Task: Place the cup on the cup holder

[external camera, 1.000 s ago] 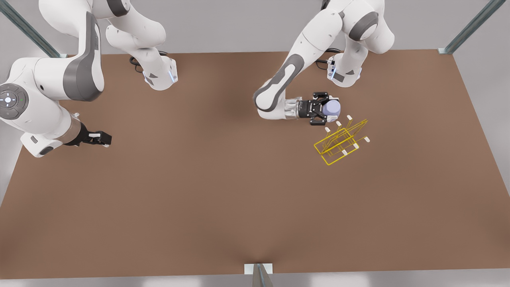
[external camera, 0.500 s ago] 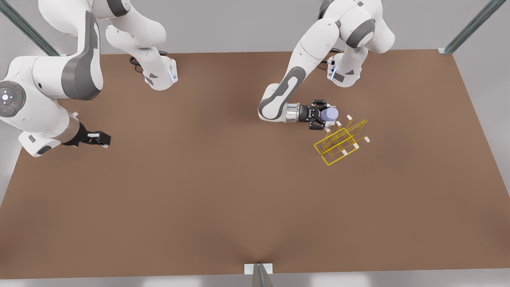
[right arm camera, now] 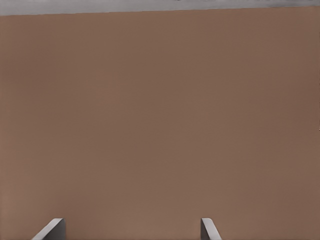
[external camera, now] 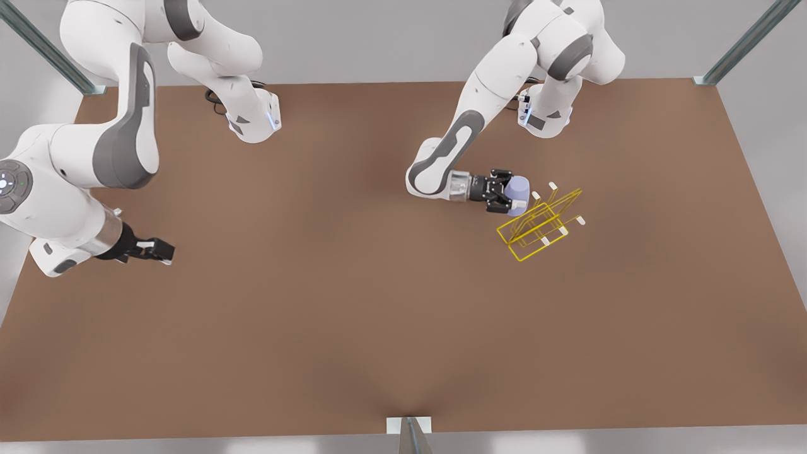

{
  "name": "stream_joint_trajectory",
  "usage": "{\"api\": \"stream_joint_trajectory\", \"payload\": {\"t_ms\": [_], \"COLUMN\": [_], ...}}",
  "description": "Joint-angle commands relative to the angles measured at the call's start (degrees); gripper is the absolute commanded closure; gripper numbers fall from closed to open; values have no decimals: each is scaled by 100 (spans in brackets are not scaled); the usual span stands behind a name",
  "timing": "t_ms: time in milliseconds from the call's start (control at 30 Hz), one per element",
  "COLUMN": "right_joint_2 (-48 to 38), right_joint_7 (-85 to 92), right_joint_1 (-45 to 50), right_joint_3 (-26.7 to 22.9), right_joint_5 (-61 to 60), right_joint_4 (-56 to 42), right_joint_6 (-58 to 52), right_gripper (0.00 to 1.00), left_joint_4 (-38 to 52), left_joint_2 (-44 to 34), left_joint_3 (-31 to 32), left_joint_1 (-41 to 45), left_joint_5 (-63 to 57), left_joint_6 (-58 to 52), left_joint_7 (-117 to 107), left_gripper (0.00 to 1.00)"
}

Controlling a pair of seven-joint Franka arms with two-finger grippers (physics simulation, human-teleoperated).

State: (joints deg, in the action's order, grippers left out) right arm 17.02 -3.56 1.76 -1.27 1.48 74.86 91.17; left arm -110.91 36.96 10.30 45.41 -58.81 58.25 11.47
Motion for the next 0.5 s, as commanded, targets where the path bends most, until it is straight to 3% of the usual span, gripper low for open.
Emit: {"api": "stream_joint_trajectory", "payload": {"t_ms": [0,67,100,333,400,433,467], "right_joint_2": [-5,-5,-5,-5,-5,-5,3], "right_joint_7": [13,22,22,22,22,22,13], "right_joint_1": [-27,-27,-27,-36,-36,-35,-27], "right_joint_3": [-5,-5,-5,-13,-13,-5,-13], "right_joint_5": [-8,-8,1,1,1,10,19], "right_joint_4": [-7,-7,-7,-7,-7,-7,-7], "right_joint_6": [173,182,182,182,190,217,340], "right_gripper": [0,0,0,0,0,0,0], "left_joint_4": [-1,-1,-1,210,1474,2924,3276], "left_joint_2": [-4,-4,-13,-110,-803,-866,-962], "left_joint_3": [-1,-1,-1,-1,-28,-36,-45], "left_joint_1": [-6,3,12,12,-155,-260,-260], "left_joint_5": [-43,-34,-34,-51,80,572,739], "left_joint_6": [-6,-24,-94,-270,-305,-384,-306], "left_joint_7": [-716,-708,-690,-655,328,971,954], "left_gripper": [23,21,0,0,0,0,0]}}
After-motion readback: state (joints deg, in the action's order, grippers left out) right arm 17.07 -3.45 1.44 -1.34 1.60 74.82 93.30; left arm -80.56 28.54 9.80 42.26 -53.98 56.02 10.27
